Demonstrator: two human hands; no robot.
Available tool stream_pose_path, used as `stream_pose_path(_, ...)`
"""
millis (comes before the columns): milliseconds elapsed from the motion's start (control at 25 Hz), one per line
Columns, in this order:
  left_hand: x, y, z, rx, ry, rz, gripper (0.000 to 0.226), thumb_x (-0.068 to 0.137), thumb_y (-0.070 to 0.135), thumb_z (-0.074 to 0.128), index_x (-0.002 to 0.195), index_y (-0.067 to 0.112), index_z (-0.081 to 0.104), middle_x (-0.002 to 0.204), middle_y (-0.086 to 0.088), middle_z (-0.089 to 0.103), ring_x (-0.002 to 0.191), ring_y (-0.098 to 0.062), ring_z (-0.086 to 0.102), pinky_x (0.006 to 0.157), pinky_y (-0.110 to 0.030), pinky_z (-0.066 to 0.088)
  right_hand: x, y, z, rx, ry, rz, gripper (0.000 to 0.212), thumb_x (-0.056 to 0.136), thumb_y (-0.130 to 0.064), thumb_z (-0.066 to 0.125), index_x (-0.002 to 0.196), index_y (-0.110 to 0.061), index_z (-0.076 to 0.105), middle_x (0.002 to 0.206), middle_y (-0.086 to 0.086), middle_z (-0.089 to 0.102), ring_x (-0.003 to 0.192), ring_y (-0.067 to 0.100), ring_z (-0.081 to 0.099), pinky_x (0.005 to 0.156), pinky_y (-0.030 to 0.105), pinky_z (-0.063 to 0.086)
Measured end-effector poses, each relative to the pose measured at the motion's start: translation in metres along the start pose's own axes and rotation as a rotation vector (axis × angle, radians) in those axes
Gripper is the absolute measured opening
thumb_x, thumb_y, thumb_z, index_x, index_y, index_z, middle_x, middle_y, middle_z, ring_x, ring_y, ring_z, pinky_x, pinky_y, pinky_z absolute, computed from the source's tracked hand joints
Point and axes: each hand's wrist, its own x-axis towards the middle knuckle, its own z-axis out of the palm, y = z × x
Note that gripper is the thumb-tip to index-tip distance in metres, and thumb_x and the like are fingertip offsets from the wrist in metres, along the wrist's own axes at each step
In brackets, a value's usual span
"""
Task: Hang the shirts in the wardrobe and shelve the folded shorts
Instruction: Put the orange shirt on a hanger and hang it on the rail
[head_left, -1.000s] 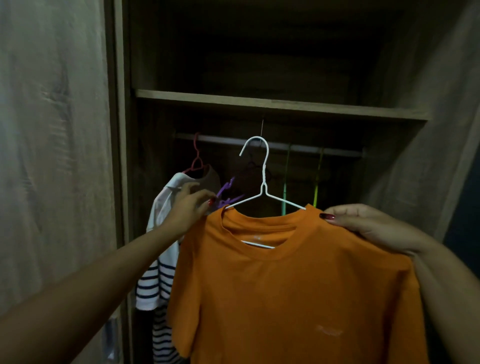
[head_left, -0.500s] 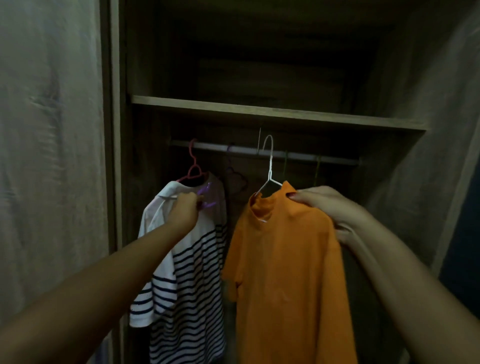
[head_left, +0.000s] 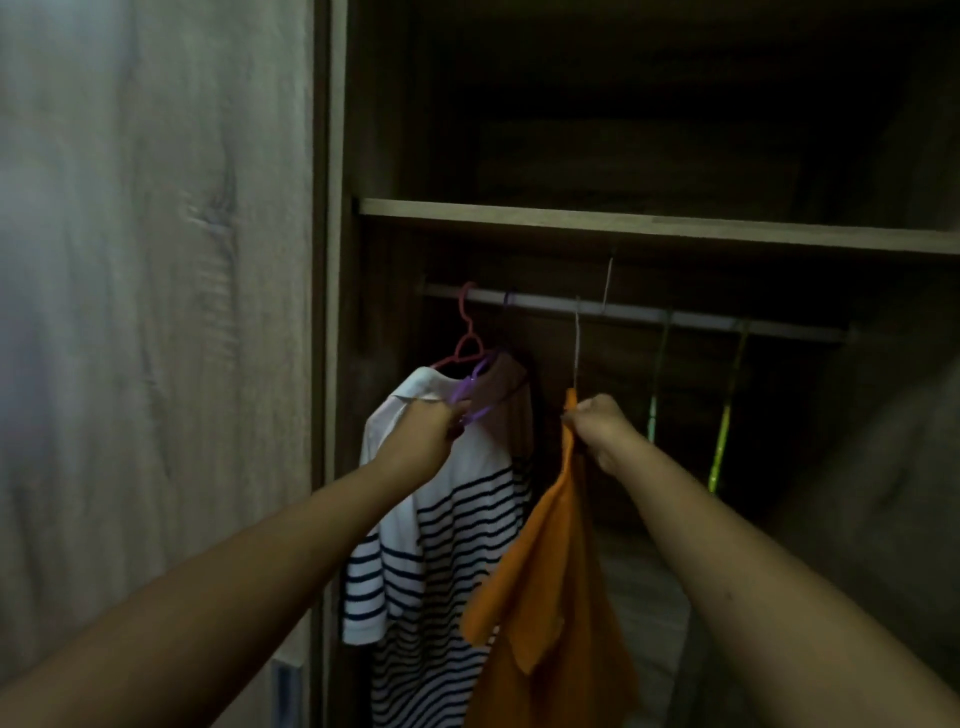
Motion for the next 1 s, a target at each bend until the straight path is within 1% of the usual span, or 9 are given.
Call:
stream_pose_path(160,-0.013,-0.002,0.004,0.004,0.007,0.017,0.042,0.086,-0.008,0.054,0.125,0.006,0.061,0.119,-0.014,0.067,0.106,-0.025,0.065,0.089,-0.035,0.054,-0.007,0.018,0.007,-0.112,0.018,-0.076,0.016,0.088,-0.008,0.058,0.073,-0.011,0.051,0.078,0.009,0.055,0.068,0.022,0.057,0.072,0.038,0.053)
stream_pose_path(200,-0.015,0.0,0.004,-0.011,0.005,0.004,0.043,0.087,-0.008,0.053,0.127,0.006,0.059,0.122,-0.014,0.065,0.109,-0.024,0.064,0.091,-0.032,0.053,-0.006,0.023,0.007,-0.124,0.017,-0.096,0.006,0.087,-0.006,0.059,0.082,-0.008,0.055,0.082,0.008,0.056,0.071,0.02,0.058,0.075,0.037,0.053)
stream_pose_path(280,-0.021,0.005,0.002,0.014,0.015,-0.029,0.043,0.089,-0.002,0.055,0.13,0.009,0.057,0.123,-0.012,0.066,0.11,-0.023,0.064,0.091,-0.025,0.048,-0.007,0.027,0.006,-0.205,0.077,-0.179,0.011,0.084,-0.006,0.061,0.096,-0.007,0.06,0.091,0.008,0.059,0.086,0.022,0.06,0.079,0.032,0.049)
stream_pose_path(440,-0.053,0.021,-0.014,0.019,-0.024,-0.085,0.04,0.093,0.009,0.055,0.132,0.014,0.056,0.117,-0.009,0.07,0.107,-0.018,0.065,0.09,-0.02,0.045,-0.027,0.03,0.025,-0.136,0.093,-0.517,0.016,0.078,0.002,0.06,0.091,-0.007,0.062,0.088,0.01,0.062,0.071,0.016,0.057,0.067,0.018,0.047)
stream_pose_path(520,-0.085,0.018,-0.026,0.026,-0.018,-0.134,0.038,0.093,0.011,0.055,0.131,0.016,0.058,0.11,-0.006,0.073,0.1,-0.015,0.068,0.086,-0.014,0.045,-0.05,0.027,0.049,-0.07,0.014,-0.656,0.016,0.076,0.003,0.06,0.089,-0.007,0.063,0.08,0.007,0.061,0.059,0.01,0.051,0.057,0.008,0.041)
stream_pose_path(600,-0.122,0.011,-0.045,0.046,0.009,-0.23,0.037,0.09,0.013,0.056,0.126,0.016,0.062,0.107,-0.004,0.074,0.094,-0.013,0.069,0.08,-0.01,0.045,-0.078,0.023,0.085,0.007,-0.076,-0.775,0.012,0.075,0.0,0.062,0.084,-0.008,0.063,0.073,0.005,0.061,0.06,0.015,0.054,0.061,0.019,0.044)
stream_pose_path(680,-0.159,0.006,-0.067,0.033,0.028,-0.349,0.034,0.088,0.01,0.056,0.121,0.014,0.065,0.105,-0.004,0.074,0.091,-0.012,0.07,0.083,-0.021,0.051,-0.104,0.02,0.12,0.105,-0.181,-0.833,0.008,0.075,-0.004,0.061,0.081,-0.01,0.063,0.07,0.005,0.062,0.063,0.019,0.057,0.063,0.027,0.045)
stream_pose_path(800,-0.236,-0.013,-0.119,0.079,0.053,-0.548,0.028,0.088,0.009,0.058,0.115,0.012,0.067,0.103,-0.005,0.075,0.09,-0.015,0.072,0.087,-0.032,0.055,-0.157,0.015,0.189,0.174,-0.374,-0.852,0.011,0.077,-0.004,0.06,0.079,-0.013,0.065,0.067,0.0,0.061,0.061,0.016,0.057,0.063,0.029,0.047)
stream_pose_path(1000,-0.385,-0.07,-0.233,0.245,0.13,-0.875,0.023,0.083,0.015,0.06,0.103,0.011,0.072,0.098,-0.007,0.075,0.091,-0.018,0.07,0.082,-0.028,0.051,-0.253,0.005,0.308,0.137,-0.762,-0.768,0.021,0.081,-0.004,0.061,0.07,-0.022,0.061,0.047,-0.01,0.052,0.049,0.006,0.054,0.058,0.03,0.052)
